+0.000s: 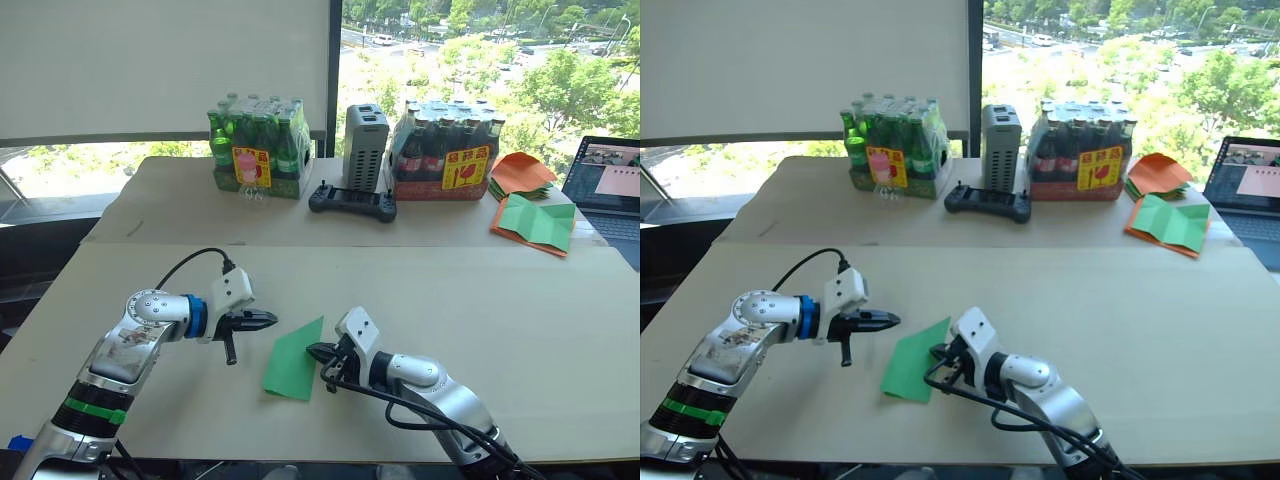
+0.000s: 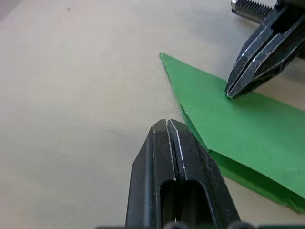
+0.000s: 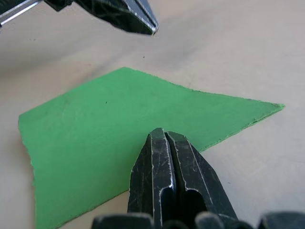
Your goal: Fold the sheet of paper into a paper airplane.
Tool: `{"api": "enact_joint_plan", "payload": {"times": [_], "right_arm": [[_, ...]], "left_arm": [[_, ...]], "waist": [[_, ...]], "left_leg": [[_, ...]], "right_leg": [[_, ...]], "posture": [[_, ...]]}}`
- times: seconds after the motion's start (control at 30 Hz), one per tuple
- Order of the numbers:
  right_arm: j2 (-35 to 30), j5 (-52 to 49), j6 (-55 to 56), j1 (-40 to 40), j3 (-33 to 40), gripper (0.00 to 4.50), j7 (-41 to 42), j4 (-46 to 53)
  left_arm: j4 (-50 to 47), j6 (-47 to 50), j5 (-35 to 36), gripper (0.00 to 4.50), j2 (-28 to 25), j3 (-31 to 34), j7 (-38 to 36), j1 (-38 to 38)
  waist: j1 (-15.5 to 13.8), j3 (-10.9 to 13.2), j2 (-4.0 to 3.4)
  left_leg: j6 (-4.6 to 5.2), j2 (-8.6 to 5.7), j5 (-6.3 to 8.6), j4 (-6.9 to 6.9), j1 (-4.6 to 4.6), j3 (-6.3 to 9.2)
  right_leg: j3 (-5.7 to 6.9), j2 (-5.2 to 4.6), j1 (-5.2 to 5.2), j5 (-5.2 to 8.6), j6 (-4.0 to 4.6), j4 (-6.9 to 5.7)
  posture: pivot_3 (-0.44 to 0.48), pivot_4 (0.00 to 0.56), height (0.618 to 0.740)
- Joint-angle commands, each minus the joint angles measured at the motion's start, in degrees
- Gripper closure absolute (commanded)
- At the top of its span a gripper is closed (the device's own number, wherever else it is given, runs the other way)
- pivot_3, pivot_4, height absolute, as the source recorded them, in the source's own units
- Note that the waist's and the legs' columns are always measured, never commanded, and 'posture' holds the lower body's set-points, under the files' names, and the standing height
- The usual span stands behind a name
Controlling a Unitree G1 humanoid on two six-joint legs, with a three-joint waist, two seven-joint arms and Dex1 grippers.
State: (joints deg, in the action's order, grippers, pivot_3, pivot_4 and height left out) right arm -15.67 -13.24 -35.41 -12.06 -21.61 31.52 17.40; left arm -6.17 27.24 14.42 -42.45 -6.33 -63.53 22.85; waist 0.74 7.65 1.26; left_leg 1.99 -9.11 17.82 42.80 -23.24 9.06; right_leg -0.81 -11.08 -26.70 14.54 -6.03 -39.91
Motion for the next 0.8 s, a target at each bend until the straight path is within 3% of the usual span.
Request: {"api": "enact_joint_plan", "payload": {"times": [0.03,0.37,0.57,0.8], "right_arm": [[0.0,0.4,1.3,-0.3,-0.3,4.5,0.7,0.2],[-1.3,0.9,1.3,-1.3,0.1,4.5,2.2,1.3],[-2.0,-0.5,2.5,-2.9,0.3,4.5,5.5,2.2],[-3.7,4.2,2.3,-6.4,-1.9,4.5,6.4,-6.1]], "left_arm": [[-3.0,1.7,3.1,4.46,0.6,1.1,-0.4,0.7],[-1.3,-2.3,-2.2,4.46,2.9,-6.5,1.7,-4.7],[0.5,-4.5,-3.7,4.46,3.3,-7.6,2.0,-5.7],[-1.1,-4.9,-4.0,4.46,2.7,-7.9,2.1,-8.2]], "waist": [[0.0,0.0,0.0],[-0.1,0.0,0.0],[-0.1,0.0,0.0],[0.0,0.0,0.0]], "left_leg": [[0.0,0.0,0.0,0.0,0.0,0.0],[0.0,0.0,0.0,0.02,-0.02,-0.02],[-0.01,0.0,-0.01,0.01,0.0,-0.02],[0.0,-0.01,0.0,0.01,0.06,-0.02]], "right_leg": [[0.0,0.0,0.0,0.0,0.0,-0.02],[-0.03,-0.01,-0.01,0.0,0.0,-0.04],[-0.03,-0.01,0.01,0.0,0.0,-0.04],[-0.03,-0.02,0.05,0.0,0.0,-0.04]], "posture": [[0.0,0.15,0.675],[0.0,0.15,0.675],[0.0,0.15,0.675],[0.0,0.15,0.675]]}}
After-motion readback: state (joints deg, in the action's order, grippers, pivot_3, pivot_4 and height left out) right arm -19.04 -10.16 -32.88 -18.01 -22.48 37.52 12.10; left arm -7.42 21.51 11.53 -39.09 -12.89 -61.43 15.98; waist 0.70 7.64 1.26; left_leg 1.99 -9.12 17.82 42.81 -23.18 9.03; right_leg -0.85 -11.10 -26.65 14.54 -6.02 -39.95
